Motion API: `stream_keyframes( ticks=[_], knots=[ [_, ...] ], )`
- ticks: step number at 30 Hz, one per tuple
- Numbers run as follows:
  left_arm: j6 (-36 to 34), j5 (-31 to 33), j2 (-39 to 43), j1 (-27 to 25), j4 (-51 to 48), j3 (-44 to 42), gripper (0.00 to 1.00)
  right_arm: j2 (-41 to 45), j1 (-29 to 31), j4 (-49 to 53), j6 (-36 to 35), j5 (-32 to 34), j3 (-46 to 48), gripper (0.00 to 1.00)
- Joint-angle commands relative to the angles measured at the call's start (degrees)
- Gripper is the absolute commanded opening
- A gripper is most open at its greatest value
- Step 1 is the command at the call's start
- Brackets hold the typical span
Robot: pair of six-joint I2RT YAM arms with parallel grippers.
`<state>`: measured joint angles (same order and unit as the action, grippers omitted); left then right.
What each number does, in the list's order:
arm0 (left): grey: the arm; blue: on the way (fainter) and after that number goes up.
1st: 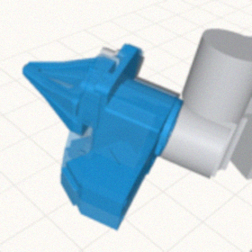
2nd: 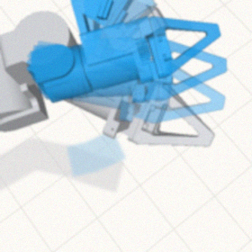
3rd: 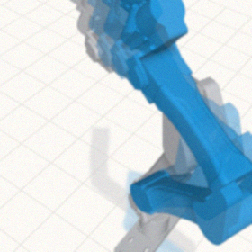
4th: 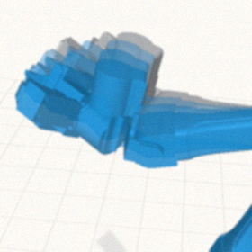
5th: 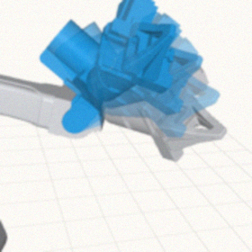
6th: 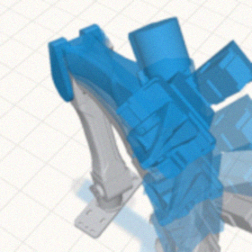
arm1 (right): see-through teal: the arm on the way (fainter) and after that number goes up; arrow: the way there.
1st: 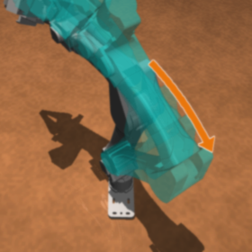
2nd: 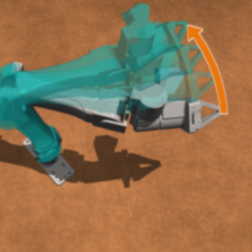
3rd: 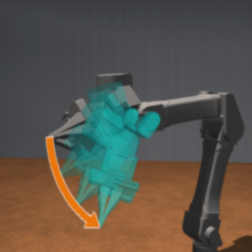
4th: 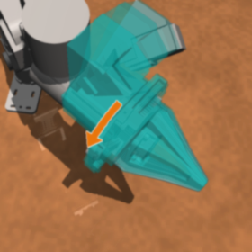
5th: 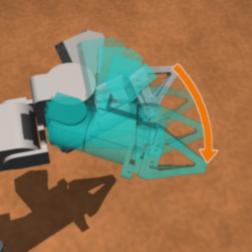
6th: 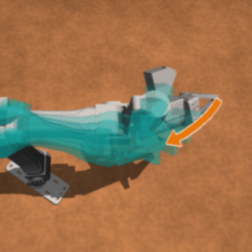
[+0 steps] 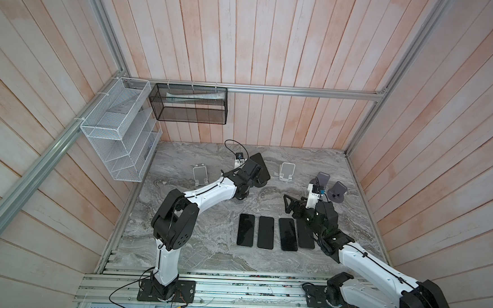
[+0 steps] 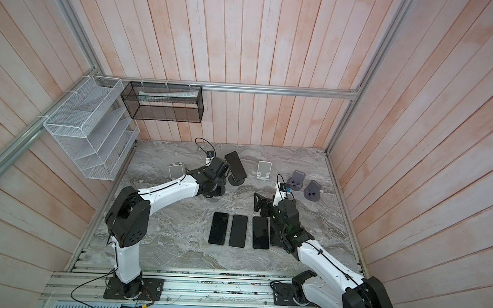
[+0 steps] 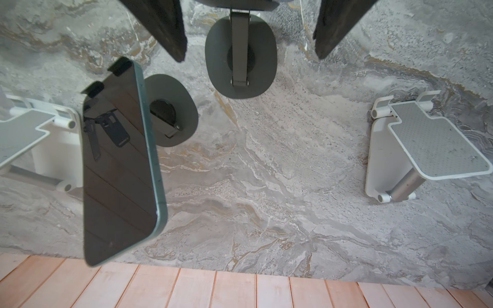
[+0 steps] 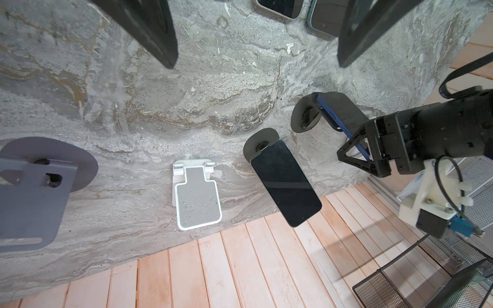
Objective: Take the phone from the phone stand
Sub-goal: 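Close the left gripper on the blue-framed phone's top edge, then lift the blue-framed phone off the dark stand and carry it toward the robot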
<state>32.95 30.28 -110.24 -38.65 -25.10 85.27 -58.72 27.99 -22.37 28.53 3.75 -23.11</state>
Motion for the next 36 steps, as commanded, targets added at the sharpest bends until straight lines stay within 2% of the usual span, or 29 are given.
stream_keyframes(
  ticks=[1, 9, 22, 29, 36],
  knots=[
    [-2.38, 0.26, 4.44, -0.97, 0.43, 0.16, 0.63, 0.18, 0.31, -1.18, 0.21, -0.4, 0.22, 0.94],
    [-2.97, -0.79, 10.0, -1.86, -3.89, -1.55, 0.62, 0.28, 0.42, -1.1, -0.06, -0.15, 0.25, 0.94],
    [0.49, -7.12, 22.25, -1.86, -15.57, -12.89, 0.59, -0.86, 1.28, -1.26, -0.67, -0.33, -0.16, 0.94],
    [3.04, -13.29, 22.03, -2.27, -19.8, -16.75, 0.58, -0.92, 1.39, -1.34, -0.34, -0.51, 0.04, 0.94],
    [3.02, -17.08, 18.94, -2.4, -15.63, -20.4, 0.56, -1.85, 1.54, -1.54, -0.31, -0.85, -0.07, 0.94]
  ],
)
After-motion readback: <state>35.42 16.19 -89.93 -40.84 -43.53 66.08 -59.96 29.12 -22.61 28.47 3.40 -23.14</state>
